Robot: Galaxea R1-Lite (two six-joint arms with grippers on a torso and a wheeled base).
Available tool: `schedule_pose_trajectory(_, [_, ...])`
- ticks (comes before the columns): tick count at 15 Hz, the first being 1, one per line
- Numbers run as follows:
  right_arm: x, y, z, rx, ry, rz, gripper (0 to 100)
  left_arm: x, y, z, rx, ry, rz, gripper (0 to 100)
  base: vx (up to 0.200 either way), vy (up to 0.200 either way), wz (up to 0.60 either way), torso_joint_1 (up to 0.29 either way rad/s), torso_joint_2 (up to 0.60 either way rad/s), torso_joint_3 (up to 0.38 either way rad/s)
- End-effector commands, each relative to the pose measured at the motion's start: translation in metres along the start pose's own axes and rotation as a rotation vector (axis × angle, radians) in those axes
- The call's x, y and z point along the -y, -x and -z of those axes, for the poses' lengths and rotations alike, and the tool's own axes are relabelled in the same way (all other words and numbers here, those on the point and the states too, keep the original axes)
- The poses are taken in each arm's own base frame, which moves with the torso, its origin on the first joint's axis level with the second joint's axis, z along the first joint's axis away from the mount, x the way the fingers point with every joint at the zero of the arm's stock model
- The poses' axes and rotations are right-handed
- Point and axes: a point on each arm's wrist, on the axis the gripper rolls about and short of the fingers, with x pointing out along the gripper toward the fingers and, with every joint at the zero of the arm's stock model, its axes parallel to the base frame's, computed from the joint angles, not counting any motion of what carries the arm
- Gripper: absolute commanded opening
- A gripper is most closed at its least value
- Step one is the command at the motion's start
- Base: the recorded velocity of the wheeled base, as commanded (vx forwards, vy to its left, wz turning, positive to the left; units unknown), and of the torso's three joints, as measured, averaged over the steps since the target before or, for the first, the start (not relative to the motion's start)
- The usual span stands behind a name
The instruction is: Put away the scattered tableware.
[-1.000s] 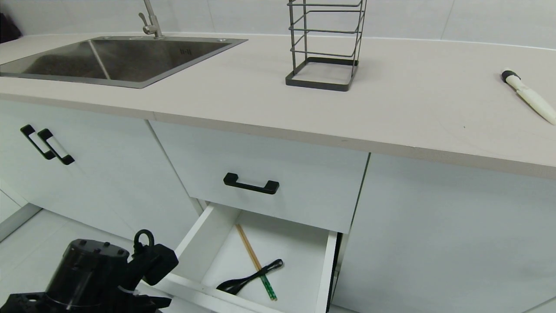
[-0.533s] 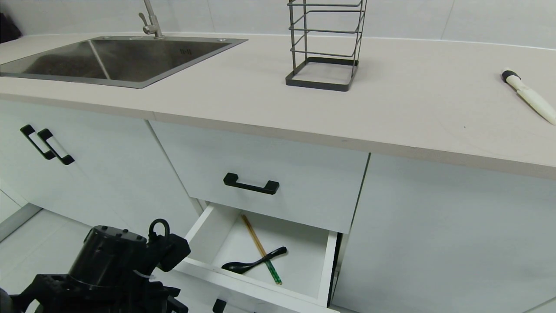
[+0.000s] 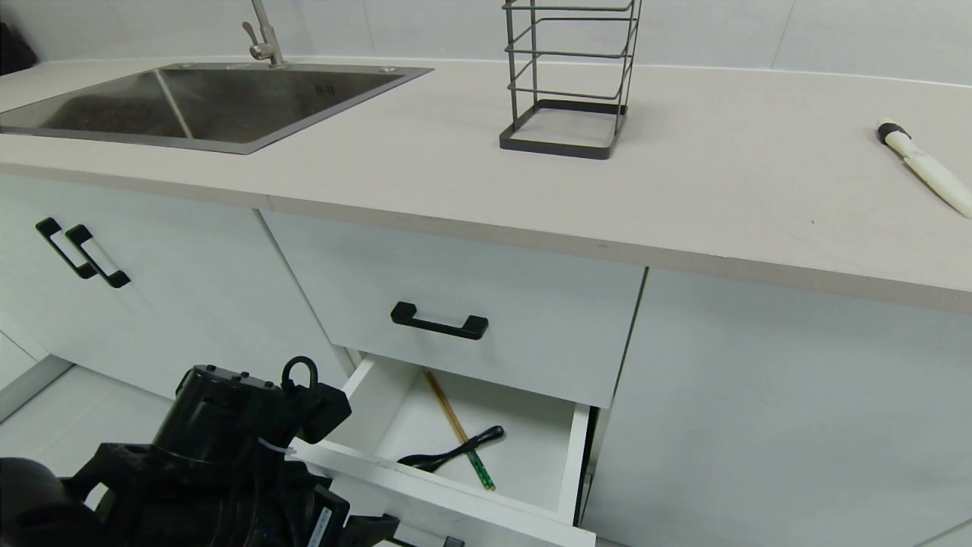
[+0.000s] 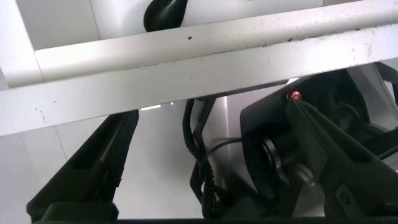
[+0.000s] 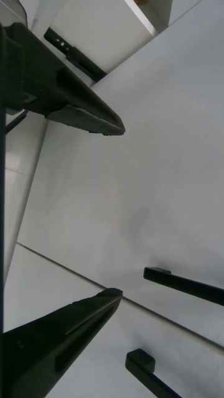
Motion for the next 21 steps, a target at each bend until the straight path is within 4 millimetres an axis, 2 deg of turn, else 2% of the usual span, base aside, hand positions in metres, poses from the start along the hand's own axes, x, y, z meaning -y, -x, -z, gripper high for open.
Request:
schedule_pose_trajectory(1, [0.000,0.000,0.000,-0.001,0.000,0.000,100,0.000,-0.004,-0.006,0.017,-0.002,0.002,100,0.000,0.000,0.00,0.000,0.00,0.000])
schedule_pose_trajectory(6, [0.000,0.000,0.000,-0.001,0.000,0.000,100,-0.002,-0.023,-0.015,0.080,-0.009,-0.003,100,0.000,0.000,0.00,0.000,0.00,0.000])
schedule_pose_trajectory(16, [0.000,0.000,0.000,-0.001,0.000,0.000,100,-0.005,-0.047,-0.034,0.237,-0.041,-0.002,100,0.000,0.000,0.00,0.000,0.00,0.000])
schedule_pose_trajectory(21, [0.000,0.000,0.000,-0.001,0.000,0.000,100,-0.006,-0.057,-0.052,0.314,-0.048,-0.001,100,0.000,0.000,0.00,0.000,0.00,0.000])
